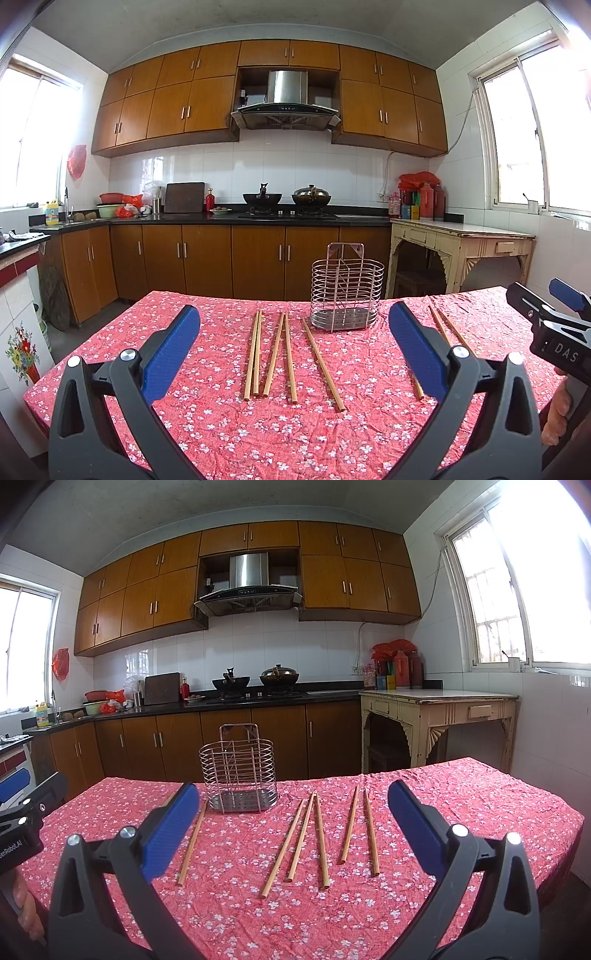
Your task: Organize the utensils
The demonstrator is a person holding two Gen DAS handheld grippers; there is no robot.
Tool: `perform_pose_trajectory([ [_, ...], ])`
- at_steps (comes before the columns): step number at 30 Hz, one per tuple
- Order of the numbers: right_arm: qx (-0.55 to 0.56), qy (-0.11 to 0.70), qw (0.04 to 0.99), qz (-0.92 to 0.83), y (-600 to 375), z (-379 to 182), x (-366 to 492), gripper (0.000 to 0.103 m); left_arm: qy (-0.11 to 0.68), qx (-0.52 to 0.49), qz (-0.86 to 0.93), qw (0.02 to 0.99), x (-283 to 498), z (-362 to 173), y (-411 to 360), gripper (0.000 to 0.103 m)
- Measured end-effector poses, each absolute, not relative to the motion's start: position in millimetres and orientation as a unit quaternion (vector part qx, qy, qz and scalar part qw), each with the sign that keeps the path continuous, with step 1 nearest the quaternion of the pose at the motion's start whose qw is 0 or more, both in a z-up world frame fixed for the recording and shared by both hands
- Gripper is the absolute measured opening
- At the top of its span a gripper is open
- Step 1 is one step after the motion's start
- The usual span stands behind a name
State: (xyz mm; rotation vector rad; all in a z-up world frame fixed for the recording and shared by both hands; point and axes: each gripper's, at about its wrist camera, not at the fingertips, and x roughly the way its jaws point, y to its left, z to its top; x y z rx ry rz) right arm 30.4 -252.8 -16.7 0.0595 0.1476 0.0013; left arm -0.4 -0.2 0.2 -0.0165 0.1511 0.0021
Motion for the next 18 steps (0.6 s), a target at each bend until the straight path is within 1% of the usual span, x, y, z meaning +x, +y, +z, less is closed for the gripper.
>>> perform_pose_trajectory([
  [18,0.029,0.074,0.997,0.000,-252.3,-16.6,30.0,0.099,0.076,-0.008,0.000,0.997,-2.5,1.2,-1.6,0.101],
])
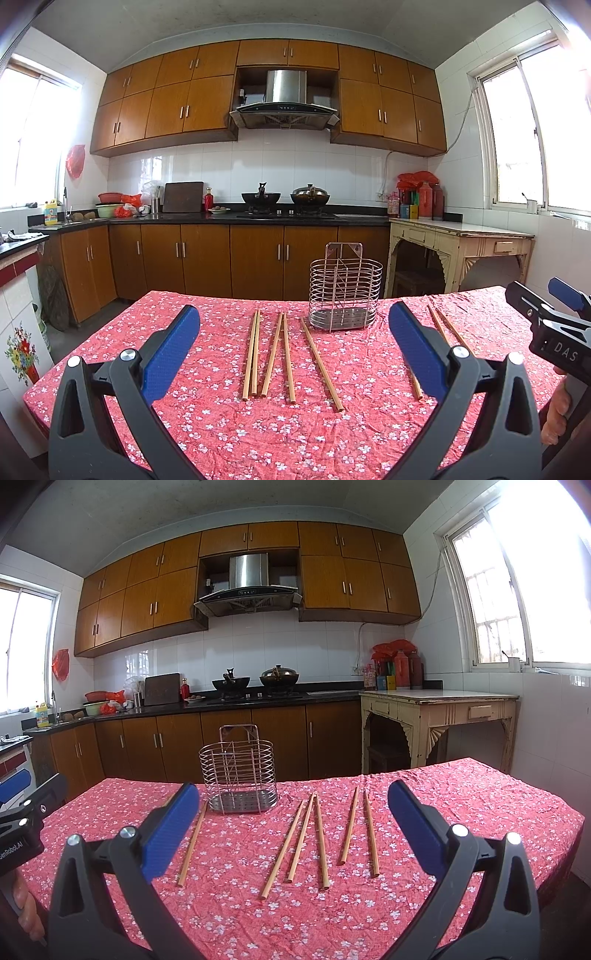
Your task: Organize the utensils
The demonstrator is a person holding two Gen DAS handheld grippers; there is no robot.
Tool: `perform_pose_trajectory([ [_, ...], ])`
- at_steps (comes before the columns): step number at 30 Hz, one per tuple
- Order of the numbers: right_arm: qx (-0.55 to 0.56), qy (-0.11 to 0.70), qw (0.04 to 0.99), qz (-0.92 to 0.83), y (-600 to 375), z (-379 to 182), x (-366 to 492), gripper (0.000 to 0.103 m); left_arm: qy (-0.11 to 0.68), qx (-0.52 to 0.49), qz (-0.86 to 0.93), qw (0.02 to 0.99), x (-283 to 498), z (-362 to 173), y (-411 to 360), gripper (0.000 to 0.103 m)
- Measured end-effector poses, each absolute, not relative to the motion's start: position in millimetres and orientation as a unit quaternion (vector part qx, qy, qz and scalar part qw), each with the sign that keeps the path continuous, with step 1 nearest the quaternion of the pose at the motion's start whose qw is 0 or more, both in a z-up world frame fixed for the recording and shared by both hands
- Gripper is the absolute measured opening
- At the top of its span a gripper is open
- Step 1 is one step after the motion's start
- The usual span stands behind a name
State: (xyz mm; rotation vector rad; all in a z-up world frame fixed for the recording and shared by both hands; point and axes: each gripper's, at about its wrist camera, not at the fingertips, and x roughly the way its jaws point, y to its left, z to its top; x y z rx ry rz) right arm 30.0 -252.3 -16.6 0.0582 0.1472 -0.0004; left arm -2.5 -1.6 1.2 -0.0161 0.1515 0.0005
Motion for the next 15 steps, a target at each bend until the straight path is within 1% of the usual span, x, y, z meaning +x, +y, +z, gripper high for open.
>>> perform_pose_trajectory([
  [15,0.030,0.074,0.997,0.000,-251.9,-16.8,30.5,0.099,0.077,-0.008,0.001,0.997,-3.3,-3.7,-8.3,0.101],
])
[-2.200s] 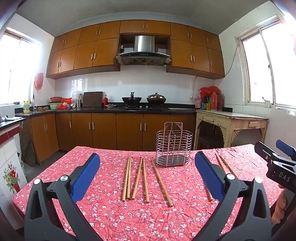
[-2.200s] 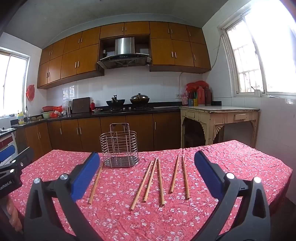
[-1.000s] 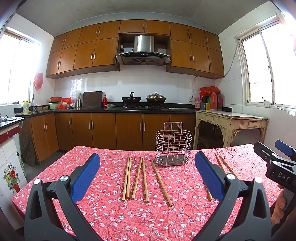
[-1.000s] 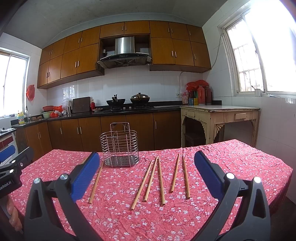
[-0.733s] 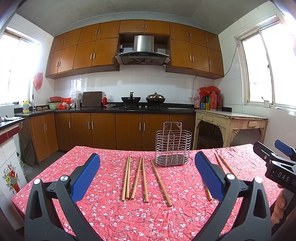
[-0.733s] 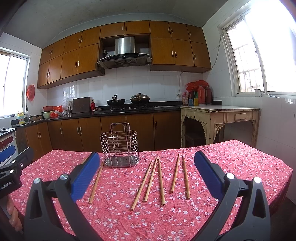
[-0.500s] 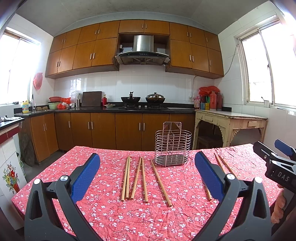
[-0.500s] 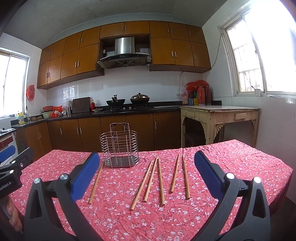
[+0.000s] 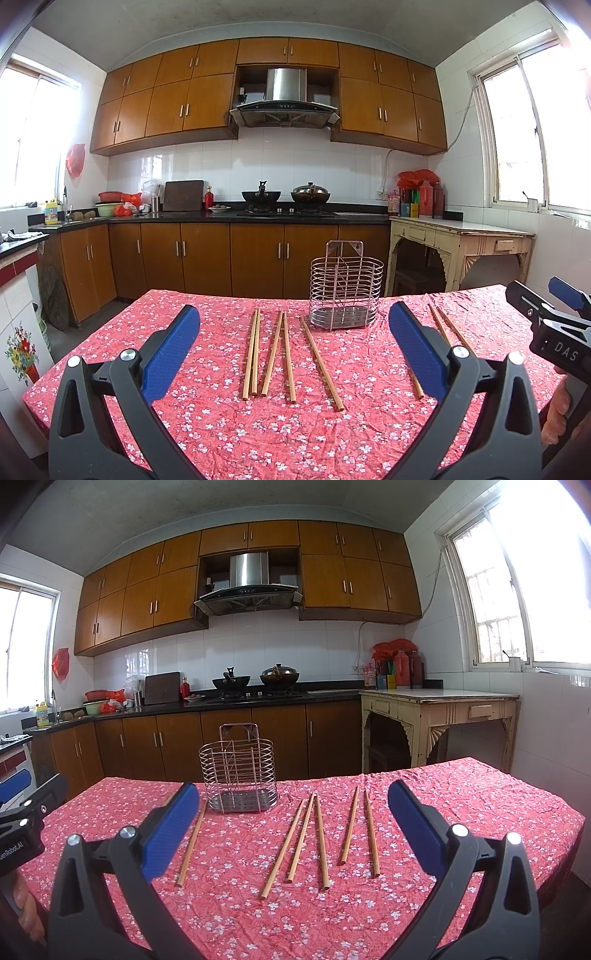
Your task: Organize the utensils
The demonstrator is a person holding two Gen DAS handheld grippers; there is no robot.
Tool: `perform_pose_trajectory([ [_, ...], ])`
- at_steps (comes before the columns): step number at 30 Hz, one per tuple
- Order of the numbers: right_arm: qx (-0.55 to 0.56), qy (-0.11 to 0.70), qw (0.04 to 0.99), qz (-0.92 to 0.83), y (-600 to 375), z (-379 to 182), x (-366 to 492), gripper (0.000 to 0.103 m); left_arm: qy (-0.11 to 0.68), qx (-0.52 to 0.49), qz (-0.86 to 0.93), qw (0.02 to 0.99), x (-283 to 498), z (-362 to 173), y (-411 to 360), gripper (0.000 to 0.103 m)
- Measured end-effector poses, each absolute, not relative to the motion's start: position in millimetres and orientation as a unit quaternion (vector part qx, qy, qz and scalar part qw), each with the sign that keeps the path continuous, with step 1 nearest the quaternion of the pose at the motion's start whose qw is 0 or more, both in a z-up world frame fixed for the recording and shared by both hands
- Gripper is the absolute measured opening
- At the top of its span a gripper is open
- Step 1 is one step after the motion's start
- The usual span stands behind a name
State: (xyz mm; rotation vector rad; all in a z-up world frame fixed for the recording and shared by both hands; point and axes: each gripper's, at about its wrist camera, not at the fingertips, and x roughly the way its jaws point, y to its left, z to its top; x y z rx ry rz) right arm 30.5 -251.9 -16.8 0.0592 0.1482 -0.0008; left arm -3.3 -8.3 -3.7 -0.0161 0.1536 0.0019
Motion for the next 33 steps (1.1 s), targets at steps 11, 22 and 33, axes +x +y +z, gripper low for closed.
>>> perform_pose_trajectory([
  [11,0.030,0.075,0.997,0.000,-252,-17,31,0.099,0.079,-0.009,0.000,0.997,2,-11,-13,0.101],
  [22,0.033,0.079,0.996,0.000,-253,-27,40,0.099,0.083,-0.009,0.000,0.996,6,-14,-12,0.101],
  [33,0.040,0.094,0.995,-0.007,-259,-27,45,0.099,0.092,-0.012,0.002,0.996,10,-17,-8,0.101],
])
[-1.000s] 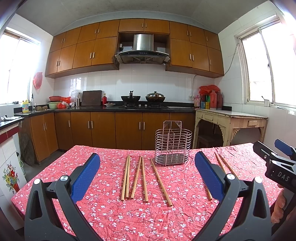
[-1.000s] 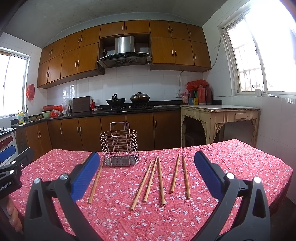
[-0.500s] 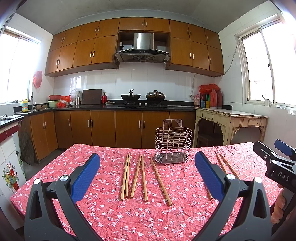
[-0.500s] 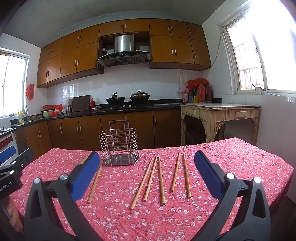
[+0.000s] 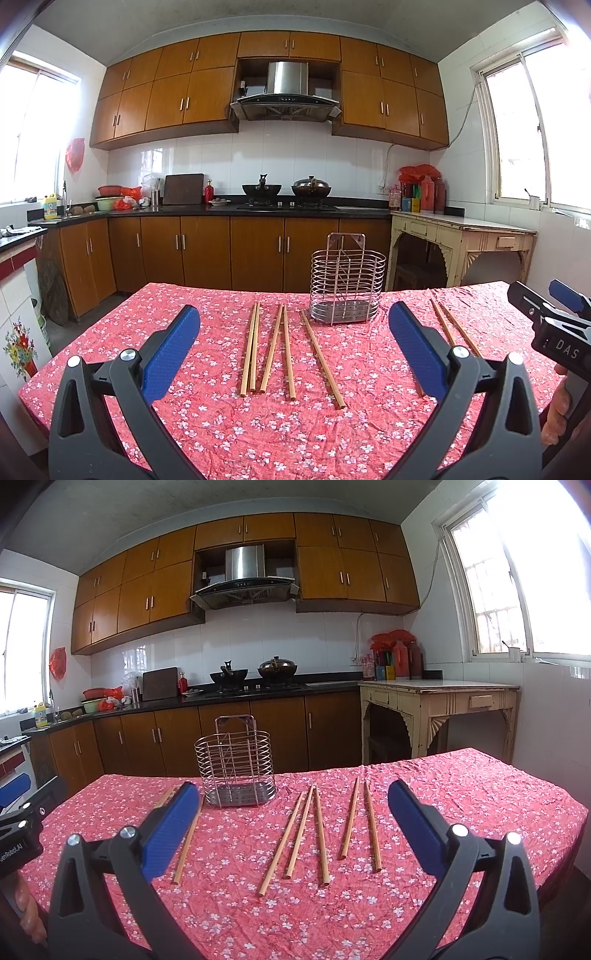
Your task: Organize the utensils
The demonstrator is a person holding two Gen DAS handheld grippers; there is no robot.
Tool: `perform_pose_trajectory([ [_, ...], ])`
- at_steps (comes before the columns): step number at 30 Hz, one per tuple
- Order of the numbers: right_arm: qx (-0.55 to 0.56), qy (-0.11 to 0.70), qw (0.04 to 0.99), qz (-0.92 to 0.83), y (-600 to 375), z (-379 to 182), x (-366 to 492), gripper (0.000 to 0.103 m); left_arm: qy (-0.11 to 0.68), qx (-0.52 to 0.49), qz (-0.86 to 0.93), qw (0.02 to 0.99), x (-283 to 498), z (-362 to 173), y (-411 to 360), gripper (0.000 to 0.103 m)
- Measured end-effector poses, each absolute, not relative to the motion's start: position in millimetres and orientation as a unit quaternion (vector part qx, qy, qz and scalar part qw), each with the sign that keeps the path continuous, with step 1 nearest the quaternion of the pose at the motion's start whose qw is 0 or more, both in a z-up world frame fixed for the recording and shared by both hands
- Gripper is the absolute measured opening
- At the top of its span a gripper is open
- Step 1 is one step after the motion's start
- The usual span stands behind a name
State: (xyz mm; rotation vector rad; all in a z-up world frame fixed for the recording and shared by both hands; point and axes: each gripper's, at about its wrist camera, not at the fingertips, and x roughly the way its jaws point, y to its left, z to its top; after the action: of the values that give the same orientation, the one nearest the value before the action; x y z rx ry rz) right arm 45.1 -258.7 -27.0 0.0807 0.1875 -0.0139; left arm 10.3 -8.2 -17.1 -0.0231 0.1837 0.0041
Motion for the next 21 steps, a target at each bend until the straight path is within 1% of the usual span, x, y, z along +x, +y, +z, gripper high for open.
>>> perform_pose_trajectory([
  [4,0.051,0.120,0.991,-0.020,-269,-31,57,0.099,0.117,-0.017,0.017,0.993,21,-21,-1,0.101],
  [9,0.064,0.202,0.976,-0.051,-293,-47,93,0.099,0.190,-0.035,0.043,0.980,47,-36,16,0.101],
  [11,0.065,0.240,0.966,-0.070,-305,-56,111,0.095,0.227,-0.048,0.046,0.972,60,-44,27,0.101],
  [13,0.066,0.282,0.954,-0.081,-316,-69,131,0.078,0.254,-0.050,0.047,0.965,72,-49,35,0.101],
  [14,0.069,0.310,0.945,-0.082,-323,-76,144,0.073,0.274,-0.048,0.050,0.959,80,-53,40,0.101],
  [15,0.074,0.330,0.937,-0.082,-329,-83,153,0.063,0.288,-0.049,0.048,0.955,87,-57,45,0.101],
  [16,0.083,0.354,0.928,-0.079,-335,-90,165,0.056,0.298,-0.051,0.047,0.952,91,-60,49,0.101],
  [17,0.088,0.367,0.923,-0.076,-338,-95,172,0.053,0.311,-0.055,0.044,0.948,98,-63,56,0.101],
  [18,0.091,0.381,0.917,-0.074,-341,-101,180,0.047,0.320,-0.058,0.042,0.945,103,-66,61,0.101],
  [19,0.090,0.394,0.912,-0.071,-343,-106,188,0.043,0.329,-0.056,0.045,0.941,107,-70,67,0.101],
  [21,0.074,0.405,0.908,-0.078,-343,-115,199,0.042,0.340,-0.051,0.048,0.938,116,-74,73,0.099],
])
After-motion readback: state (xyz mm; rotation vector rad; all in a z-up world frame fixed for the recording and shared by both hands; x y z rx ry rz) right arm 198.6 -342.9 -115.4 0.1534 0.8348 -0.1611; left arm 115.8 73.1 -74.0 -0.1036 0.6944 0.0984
